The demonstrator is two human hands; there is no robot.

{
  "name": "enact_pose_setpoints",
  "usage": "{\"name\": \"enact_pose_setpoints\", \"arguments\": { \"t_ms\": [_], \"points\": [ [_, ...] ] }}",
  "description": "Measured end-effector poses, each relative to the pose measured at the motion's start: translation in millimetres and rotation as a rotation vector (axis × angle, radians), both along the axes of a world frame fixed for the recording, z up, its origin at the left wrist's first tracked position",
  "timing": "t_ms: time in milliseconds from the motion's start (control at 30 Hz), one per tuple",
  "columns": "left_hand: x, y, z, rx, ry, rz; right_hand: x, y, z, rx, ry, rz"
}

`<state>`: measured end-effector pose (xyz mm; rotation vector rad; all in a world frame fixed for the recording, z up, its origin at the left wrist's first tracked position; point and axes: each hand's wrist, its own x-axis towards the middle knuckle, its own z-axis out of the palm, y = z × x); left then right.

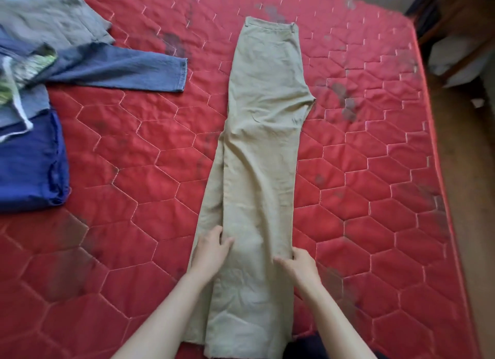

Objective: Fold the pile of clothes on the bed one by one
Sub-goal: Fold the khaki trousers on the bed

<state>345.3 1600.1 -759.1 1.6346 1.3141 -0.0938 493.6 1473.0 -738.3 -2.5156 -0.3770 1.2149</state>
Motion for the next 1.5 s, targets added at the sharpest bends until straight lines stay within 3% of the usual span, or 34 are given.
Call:
{"name": "enact_pose_setpoints", "arguments": {
  "t_ms": [133, 233, 367, 467, 600, 667, 767, 867, 967, 1067, 1167, 1300, 1400, 1500],
  "points": [
    [-28, 11, 37, 0.084, -0.232, 0.185, -24, -23, 29, 0.352, -0.151, -0.13],
    [-52, 18, 54, -0.063, -0.347, 0.253, -41, -28, 50, 0.559, -0.064, -0.279],
    [-83, -15, 37, -0.225, -0.096, 0.106, -74, -50, 26, 0.299, 0.093, -0.247],
    [-93, -34, 28, -0.185, -0.019, 0.113, -85, -63, 10, 0.173, 0.072, -0.21],
    [-104, -33, 39, -0.122, -0.207, 0.217, -75, -67, 20, 0.433, 0.093, -0.219],
    [-114, -36, 41, -0.155, -0.188, 0.162, -75, -73, 23, 0.518, 0.153, -0.219],
    [-129, -54, 26, -0.026, 0.093, 0.017, -90, -91, 9, 0.353, 0.121, -0.203],
    [-131, -72, 4, 0.053, 0.204, -0.002, -105, -104, -17, 0.122, -0.037, -0.089],
    [-124, -75, -15, 0.117, 0.162, 0.041, -110, -103, -34, 0.145, -0.097, -0.121],
    [-114, -68, -18, 0.104, 0.106, 0.074, -110, -90, -34, 0.266, 0.074, -0.278],
    [-104, -67, -15, 0.083, 0.105, 0.021, -108, -81, -33, 0.286, 0.1, -0.226],
    [-96, -73, 6, 0.072, -0.016, 0.078, -106, -71, -11, 0.321, -0.05, -0.152],
    [-104, -75, 23, 0.032, -0.213, 0.228, -103, -88, 9, 0.516, -0.247, -0.221],
    [-114, -90, 20, -0.043, -0.105, 0.284, -109, -115, 9, 0.429, -0.195, -0.267]
  ]
}}
